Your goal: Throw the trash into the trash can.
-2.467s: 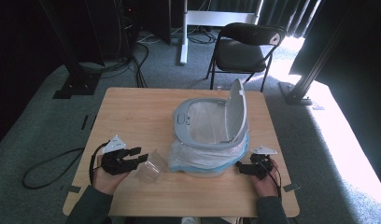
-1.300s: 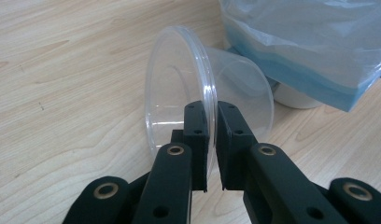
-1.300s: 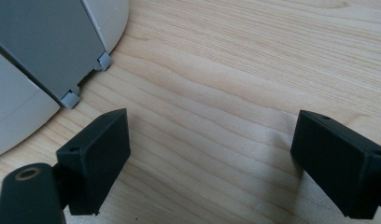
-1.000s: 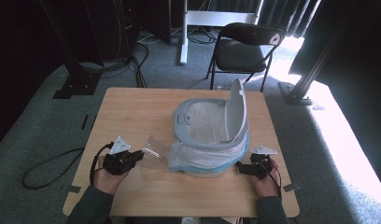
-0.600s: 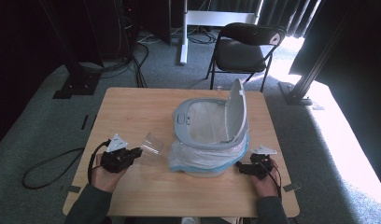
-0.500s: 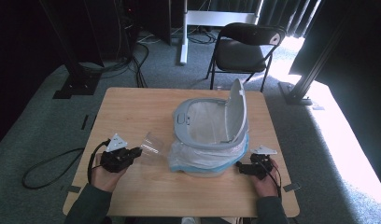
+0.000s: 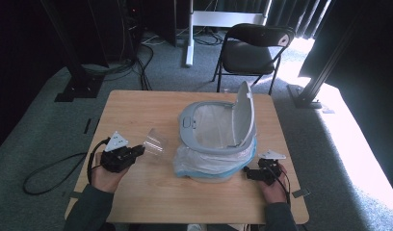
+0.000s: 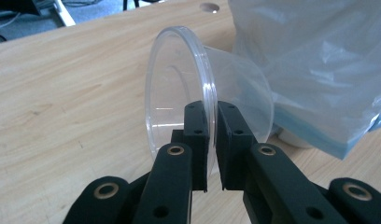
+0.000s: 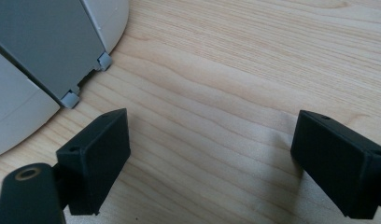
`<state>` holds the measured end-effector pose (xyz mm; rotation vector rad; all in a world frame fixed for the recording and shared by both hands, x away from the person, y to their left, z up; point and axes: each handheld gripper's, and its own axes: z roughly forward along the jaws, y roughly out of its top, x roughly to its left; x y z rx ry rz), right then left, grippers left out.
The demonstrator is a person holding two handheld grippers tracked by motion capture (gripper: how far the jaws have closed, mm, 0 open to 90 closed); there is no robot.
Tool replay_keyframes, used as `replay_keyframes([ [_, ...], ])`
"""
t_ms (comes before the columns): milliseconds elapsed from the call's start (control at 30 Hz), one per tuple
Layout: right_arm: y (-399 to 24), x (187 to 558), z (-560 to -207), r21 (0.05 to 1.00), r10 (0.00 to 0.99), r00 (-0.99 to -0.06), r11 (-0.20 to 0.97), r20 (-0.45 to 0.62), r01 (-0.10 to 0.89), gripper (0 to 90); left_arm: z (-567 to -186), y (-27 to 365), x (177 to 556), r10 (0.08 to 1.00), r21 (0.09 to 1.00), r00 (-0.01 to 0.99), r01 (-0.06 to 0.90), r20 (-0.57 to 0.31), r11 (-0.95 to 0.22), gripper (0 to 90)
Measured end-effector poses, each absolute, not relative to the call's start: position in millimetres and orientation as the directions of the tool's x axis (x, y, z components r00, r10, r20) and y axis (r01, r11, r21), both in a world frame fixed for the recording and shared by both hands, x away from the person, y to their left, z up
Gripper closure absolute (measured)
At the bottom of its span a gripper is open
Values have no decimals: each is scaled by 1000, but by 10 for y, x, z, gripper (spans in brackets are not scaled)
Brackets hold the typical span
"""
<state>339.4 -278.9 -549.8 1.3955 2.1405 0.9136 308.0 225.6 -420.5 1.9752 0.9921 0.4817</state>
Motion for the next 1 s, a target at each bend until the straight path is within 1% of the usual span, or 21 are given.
replay_keyframes([
  [1000, -2789, 3395, -5499, 721, 914, -405, 278, 4, 635, 110, -3642, 2246, 3147, 788, 891, 615, 341, 29, -299, 838],
])
